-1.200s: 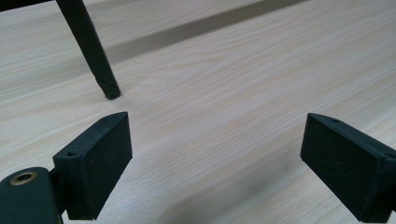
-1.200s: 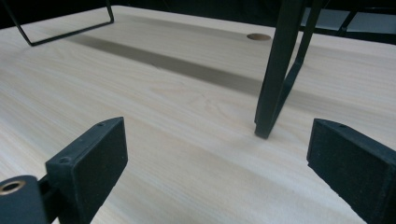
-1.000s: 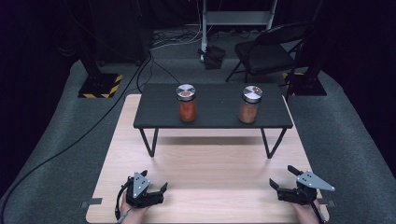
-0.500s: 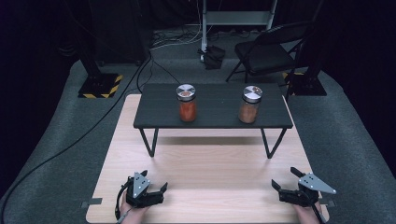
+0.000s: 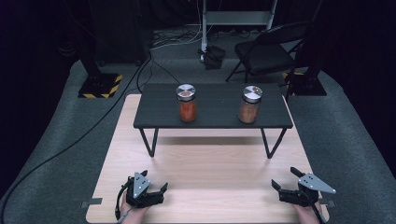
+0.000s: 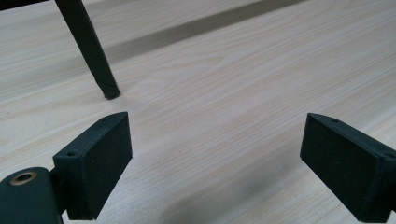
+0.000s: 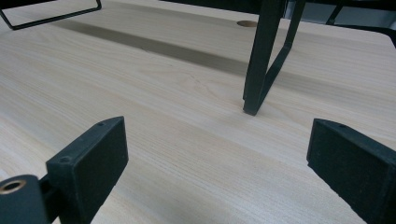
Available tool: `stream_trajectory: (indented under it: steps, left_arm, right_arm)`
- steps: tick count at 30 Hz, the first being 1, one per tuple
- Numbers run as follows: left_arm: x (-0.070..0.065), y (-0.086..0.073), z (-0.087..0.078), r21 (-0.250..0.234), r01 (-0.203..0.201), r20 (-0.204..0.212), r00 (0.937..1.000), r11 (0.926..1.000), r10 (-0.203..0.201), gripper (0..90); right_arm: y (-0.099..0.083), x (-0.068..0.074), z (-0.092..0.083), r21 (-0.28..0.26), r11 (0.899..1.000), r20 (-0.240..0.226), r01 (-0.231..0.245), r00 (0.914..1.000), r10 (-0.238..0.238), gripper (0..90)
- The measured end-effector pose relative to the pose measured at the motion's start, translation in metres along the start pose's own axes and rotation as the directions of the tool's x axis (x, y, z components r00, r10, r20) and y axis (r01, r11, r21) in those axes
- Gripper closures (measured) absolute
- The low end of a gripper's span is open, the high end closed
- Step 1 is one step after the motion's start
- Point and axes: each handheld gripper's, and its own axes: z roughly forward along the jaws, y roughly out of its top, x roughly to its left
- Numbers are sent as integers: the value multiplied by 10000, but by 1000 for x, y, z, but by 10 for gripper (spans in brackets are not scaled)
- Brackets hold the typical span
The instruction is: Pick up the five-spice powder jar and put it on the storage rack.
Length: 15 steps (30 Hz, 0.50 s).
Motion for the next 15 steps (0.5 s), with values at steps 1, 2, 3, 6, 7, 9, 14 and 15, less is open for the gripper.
stream_trajectory:
  steps: [1, 2, 3, 6, 7, 9, 14, 15]
  left_arm:
    - [0, 0, 0, 9, -1, 1, 10000, 10000, 1, 89]
    - [0, 0, 0, 17, -2, -1, 10000, 10000, 2, 89]
    - [0, 0, 0, 19, 3, -7, 10000, 10000, -3, 89]
    - [0, 0, 0, 6, -3, -7, 10000, 10000, 3, 89]
    - [0, 0, 0, 1, -10, -10, 10000, 10000, 10, 89]
    - [0, 0, 0, -2, -11, -1, 10000, 10000, 11, 89]
    - [0, 0, 0, 6, 7, 10, 10000, 10000, -7, 89]
    - [0, 0, 0, 9, 0, 6, 10000, 10000, 0, 89]
  right_arm:
    - [0, 0, 0, 0, 10000, -10, -35, 10000, 35, 44]
    - [0, 0, 0, 6, 10000, -20, -49, 10000, 49, 44]
    - [0, -1, 0, 18, 10000, -34, -51, 10000, 51, 44]
    - [1, -1, 0, 30, 10000, -32, -53, 10000, 53, 45]
    - [0, 0, 0, 21, 10000, -25, -52, 10000, 52, 45]
    - [0, 0, 0, 15, 10000, -25, -48, 10000, 48, 45]
    - [1, 0, 0, 37, 10000, -3, -44, 10000, 44, 46]
    - [1, 0, 0, 32, 10000, -13, -56, 10000, 56, 46]
